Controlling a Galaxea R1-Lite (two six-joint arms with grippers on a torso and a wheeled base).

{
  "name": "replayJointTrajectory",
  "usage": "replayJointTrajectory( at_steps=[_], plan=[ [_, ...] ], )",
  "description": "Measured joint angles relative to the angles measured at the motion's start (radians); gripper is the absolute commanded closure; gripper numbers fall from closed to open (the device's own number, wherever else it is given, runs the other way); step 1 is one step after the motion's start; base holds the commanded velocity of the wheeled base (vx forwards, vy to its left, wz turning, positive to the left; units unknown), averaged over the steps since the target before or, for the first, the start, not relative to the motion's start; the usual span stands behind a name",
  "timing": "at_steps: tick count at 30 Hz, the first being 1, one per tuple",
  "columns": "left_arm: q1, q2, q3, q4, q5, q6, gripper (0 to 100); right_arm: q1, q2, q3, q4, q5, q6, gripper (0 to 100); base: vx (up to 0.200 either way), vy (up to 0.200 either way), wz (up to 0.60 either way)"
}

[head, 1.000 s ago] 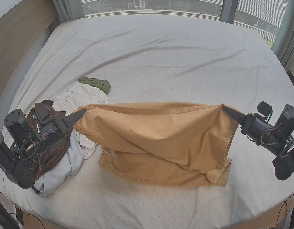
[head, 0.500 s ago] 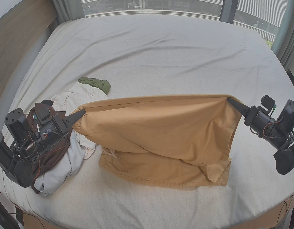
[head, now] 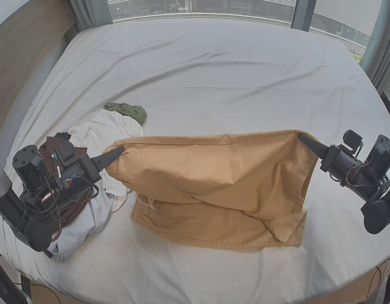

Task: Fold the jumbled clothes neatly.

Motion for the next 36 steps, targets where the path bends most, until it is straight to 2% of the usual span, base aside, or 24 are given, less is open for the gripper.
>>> replayJointTrajectory(
  at_steps=[4, 13, 21, 36],
  plan=[
    [-0.007, 0.009, -0.006, 0.000, 0.011, 0.012, 100, 0.002, 0.002, -0.022, 0.001, -0.001, 0.000, 100, 0.000, 0.000, 0.00],
    [-0.014, 0.053, -0.112, -0.001, 0.132, 0.019, 100, -0.035, 0.014, -0.126, 0.015, 0.000, 0.010, 100, 0.000, 0.000, 0.00],
    [-0.035, 0.098, -0.167, -0.001, 0.164, 0.020, 100, -0.073, 0.066, -0.180, 0.015, 0.004, 0.026, 100, 0.000, 0.000, 0.00],
    [-0.063, 0.223, -0.337, 0.000, 0.257, 0.016, 100, -0.080, 0.211, -0.367, 0.025, 0.008, 0.051, 100, 0.000, 0.000, 0.00]
  ],
)
